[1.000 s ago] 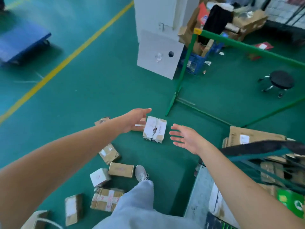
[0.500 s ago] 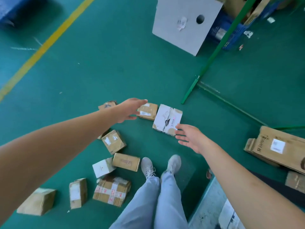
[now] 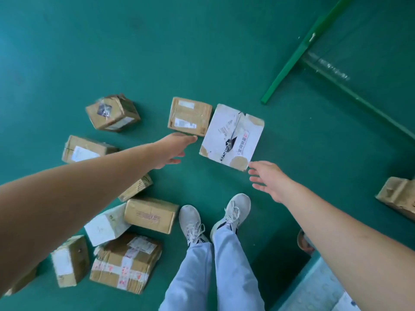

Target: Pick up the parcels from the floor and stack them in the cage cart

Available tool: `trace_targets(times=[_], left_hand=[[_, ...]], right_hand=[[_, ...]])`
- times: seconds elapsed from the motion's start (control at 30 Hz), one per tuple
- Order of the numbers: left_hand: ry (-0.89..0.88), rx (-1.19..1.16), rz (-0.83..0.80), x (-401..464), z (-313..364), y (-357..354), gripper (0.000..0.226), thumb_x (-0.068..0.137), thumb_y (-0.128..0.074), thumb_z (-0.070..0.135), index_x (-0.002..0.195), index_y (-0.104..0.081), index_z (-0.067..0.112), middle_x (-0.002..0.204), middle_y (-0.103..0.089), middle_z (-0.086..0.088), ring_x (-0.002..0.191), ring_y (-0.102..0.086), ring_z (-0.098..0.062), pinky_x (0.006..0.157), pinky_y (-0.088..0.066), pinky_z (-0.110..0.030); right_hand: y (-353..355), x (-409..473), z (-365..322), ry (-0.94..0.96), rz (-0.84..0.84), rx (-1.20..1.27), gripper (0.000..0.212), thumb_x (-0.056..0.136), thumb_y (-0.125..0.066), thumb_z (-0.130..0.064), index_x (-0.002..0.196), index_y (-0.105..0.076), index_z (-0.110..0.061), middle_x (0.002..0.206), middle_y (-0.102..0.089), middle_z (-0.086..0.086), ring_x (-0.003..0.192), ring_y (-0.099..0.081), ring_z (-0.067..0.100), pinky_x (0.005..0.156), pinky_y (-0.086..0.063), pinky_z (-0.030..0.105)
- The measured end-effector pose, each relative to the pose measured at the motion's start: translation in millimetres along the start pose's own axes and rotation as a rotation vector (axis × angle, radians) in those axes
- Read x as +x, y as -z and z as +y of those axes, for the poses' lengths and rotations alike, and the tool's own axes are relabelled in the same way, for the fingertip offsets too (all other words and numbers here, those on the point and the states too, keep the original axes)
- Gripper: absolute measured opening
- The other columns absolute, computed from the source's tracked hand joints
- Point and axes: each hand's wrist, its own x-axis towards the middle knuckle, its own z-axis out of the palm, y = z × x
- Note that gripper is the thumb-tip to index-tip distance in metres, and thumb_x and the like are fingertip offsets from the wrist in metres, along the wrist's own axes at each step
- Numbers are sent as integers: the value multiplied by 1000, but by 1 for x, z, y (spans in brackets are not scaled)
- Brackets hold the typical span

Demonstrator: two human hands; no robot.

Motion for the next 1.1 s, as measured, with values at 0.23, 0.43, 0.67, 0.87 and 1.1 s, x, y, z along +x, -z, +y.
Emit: trace_targets(times=[0.23,0.43,0.67,0.87,1.1], left_hand=[[64,32,-23,134,-36,-56,70,97,-60,53,157,-31,31,153,-45,1,129,-51,-22,103,-48,-39],[90,60,6,207,-50,-92,80,97,-60,50,162,-18,31,119,-48,7,90,-46,-13,104,-46,-38],[113,-18,-3,225,-48,-112,65,93,-64,54,146,-35,31,128,-59,2,121,-46,-20,98,-38,-42],[51,-28,-19,167,-25,-104,73,92,-69,53,150,-28,32,139,-49,0,128,-44,-24,103,-39,-44],[-40,-30,-35,22,22,-87,82,91,-69,58,151,-18,37,162,-33,-5,147,-32,-37,117,-28,-67]], right_hand=[[-12,115,44,-57,31,-2,31,104,-57,-28,133,-56,-18,129,-58,5,117,-60,24,94,-54,36],[-26,185,70,-72,40,16,75,100,-61,-31,163,-21,-26,157,-39,0,118,-51,24,112,-47,44],[-28,215,66,-25,56,8,56,100,-62,-37,149,-38,-24,133,-48,-7,118,-50,19,109,-49,42],[0,153,46,81,144,36,63,100,-61,-47,149,-29,-24,129,-46,-8,102,-53,12,104,-36,36],[28,15,23,108,184,176,49,99,-53,-62,127,-35,-26,113,-51,-7,101,-51,15,92,-34,35]])
